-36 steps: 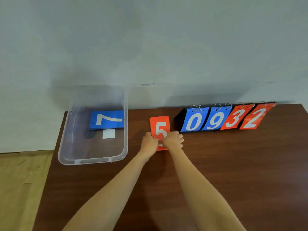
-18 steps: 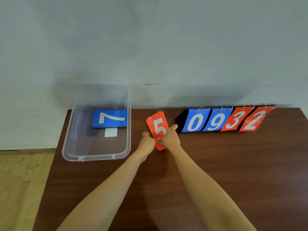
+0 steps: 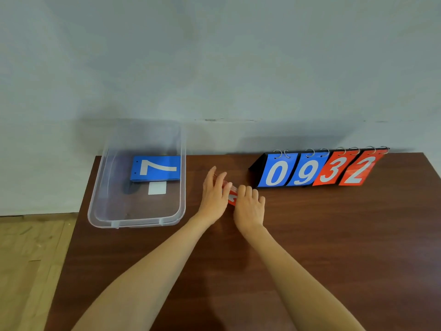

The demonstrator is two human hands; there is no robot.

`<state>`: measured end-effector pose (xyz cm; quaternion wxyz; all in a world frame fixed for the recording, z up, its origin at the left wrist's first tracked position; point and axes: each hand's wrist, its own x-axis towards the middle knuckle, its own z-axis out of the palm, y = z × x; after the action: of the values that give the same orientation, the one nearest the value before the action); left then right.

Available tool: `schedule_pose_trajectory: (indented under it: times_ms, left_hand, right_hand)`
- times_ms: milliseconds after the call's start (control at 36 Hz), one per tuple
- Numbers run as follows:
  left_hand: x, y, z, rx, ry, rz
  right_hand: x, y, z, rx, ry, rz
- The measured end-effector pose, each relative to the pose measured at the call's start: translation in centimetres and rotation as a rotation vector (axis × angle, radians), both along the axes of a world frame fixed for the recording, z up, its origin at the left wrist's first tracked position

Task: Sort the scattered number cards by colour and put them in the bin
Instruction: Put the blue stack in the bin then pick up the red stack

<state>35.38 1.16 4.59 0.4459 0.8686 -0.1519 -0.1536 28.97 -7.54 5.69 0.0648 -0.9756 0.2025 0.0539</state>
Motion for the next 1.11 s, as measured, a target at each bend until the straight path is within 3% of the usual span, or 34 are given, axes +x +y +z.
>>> schedule_pose_trajectory:
  times_ms: [222, 389, 528, 833, 917, 1028, 1111]
  left_hand:
    - [0.1, 1.3, -0.4, -0.023, 0.029, 0.05]
    - [-0.9, 1.9, 1.2, 0.043, 0.05, -0.097]
    - [-2.0, 1.4, 4.3, 0.07, -0.186, -0.124]
    - [0.4, 6.1, 14.5, -0.022, -0.597, 0.126]
    - [1.1, 9.8, 14.9, 0.062, -0.644, 0.192]
    - [2.3, 14.6, 14.3, 0.347, -0.692, 0.213]
    - [3.2, 17.7, 13.5, 0.457, -0.7, 0.182]
  right_hand:
    - [-0.2, -0.6, 0.7, 0.148, 0.088, 0.008]
    - [-1.0, -0.7, 2.5, 0.119, 0.036, -0.002]
    - [-2.1, -1.9, 6.4, -0.008, -0.078, 0.016]
    - [1.4, 1.3, 16.5, -0.15, -0.324, 0.232]
    - [3.3, 4.5, 17.7, -0.171, -0.295, 0.358]
    - [5.5, 8.8, 17.4, -0.166, -0.197, 0.483]
    - [7.2, 11.6, 16.5, -0.151, -0.124, 0.536]
